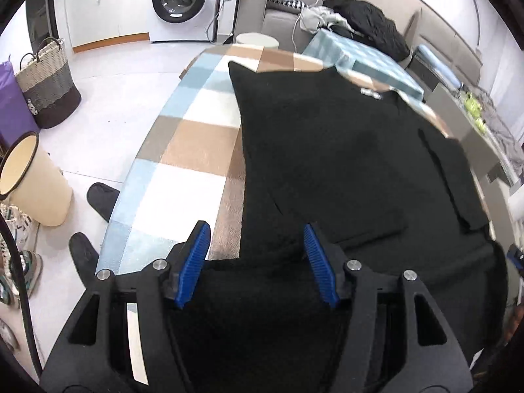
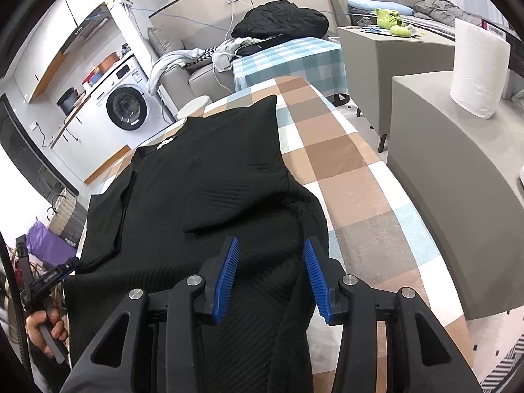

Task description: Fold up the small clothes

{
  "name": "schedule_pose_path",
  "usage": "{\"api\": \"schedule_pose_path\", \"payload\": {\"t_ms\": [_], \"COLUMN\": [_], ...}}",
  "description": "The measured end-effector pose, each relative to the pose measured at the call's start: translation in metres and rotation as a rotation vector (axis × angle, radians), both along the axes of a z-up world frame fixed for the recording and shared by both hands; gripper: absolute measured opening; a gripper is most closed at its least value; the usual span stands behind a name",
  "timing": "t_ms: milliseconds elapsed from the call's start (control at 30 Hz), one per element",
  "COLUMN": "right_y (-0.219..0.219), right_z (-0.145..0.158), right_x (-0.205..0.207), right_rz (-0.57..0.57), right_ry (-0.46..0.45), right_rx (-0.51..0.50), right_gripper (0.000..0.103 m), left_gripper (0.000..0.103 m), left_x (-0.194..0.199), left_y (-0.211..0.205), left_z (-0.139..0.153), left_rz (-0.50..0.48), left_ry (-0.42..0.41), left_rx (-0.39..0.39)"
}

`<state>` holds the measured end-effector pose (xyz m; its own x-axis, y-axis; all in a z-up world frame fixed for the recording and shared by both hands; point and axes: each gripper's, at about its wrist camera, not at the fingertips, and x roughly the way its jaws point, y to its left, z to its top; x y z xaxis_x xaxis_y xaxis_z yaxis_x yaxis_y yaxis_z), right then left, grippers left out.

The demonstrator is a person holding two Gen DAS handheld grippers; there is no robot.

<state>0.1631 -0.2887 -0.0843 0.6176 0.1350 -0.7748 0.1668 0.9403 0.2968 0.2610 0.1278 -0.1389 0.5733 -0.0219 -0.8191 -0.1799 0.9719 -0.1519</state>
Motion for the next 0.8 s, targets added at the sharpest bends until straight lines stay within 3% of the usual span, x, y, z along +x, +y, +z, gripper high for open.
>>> {"api": "schedule_pose_path", "payload": {"t_ms": [33, 100, 233, 300, 367, 467, 533, 567, 600, 667, 800], "right_y": [0.000, 0.000, 0.001, 0.000, -0.001, -0.001, 0.000, 0.000, 0.000, 0.002, -0.002], "right_z": [0.000, 0.001, 0.003, 0.003, 0.003, 0.002, 0.002, 0.002, 0.003, 0.003, 0.002], "right_x": [-0.001, -0.002, -0.004, -0.006, -0.006, -0.006, -0.006, -0.007, -0.007, -0.008, -0.009], "right_rz": [0.000, -0.004, -0.002, -0.005, -0.010, -0.008, -0.001, 0.003, 0.006, 0.006, -0.007], "right_ry": [0.000, 0.001, 0.003, 0.005, 0.005, 0.006, 0.008, 0.006, 0.006, 0.005, 0.006], "right_rx": [-0.001, -0.002, -0.015, -0.018, -0.015, -0.013, -0.011, -0.012, -0.013, -0.016, -0.018], "right_gripper": [0.043, 0.047, 0.048, 0.048, 0.048, 0.048, 0.048, 0.048, 0.048, 0.048, 0.048], "left_gripper": [0.044, 0.018, 0.019, 0.030, 0.041, 0.041, 0.035, 0.018, 0.013, 0.007, 0.007], "left_x": [0.000, -0.004, -0.017, -0.021, -0.021, -0.020, -0.021, -0.024, -0.025, -0.032, -0.039], "left_y": [-0.002, -0.002, -0.003, -0.009, -0.016, -0.022, -0.023, -0.022, -0.020, -0.016, 0.003], "left_z": [-0.001, -0.004, 0.004, 0.006, 0.005, -0.001, 0.001, 0.002, 0.004, 0.011, 0.017], "left_rz": [-0.013, -0.048, -0.065, -0.098, -0.113, -0.119, -0.117, -0.111, -0.108, -0.107, -0.044], "left_ry": [-0.001, 0.010, 0.004, 0.018, 0.044, 0.055, 0.035, 0.020, 0.005, -0.041, -0.074], "left_rx": [0.017, 0.018, 0.007, 0.011, 0.067, 0.111, 0.121, 0.120, 0.113, 0.091, 0.043]}}
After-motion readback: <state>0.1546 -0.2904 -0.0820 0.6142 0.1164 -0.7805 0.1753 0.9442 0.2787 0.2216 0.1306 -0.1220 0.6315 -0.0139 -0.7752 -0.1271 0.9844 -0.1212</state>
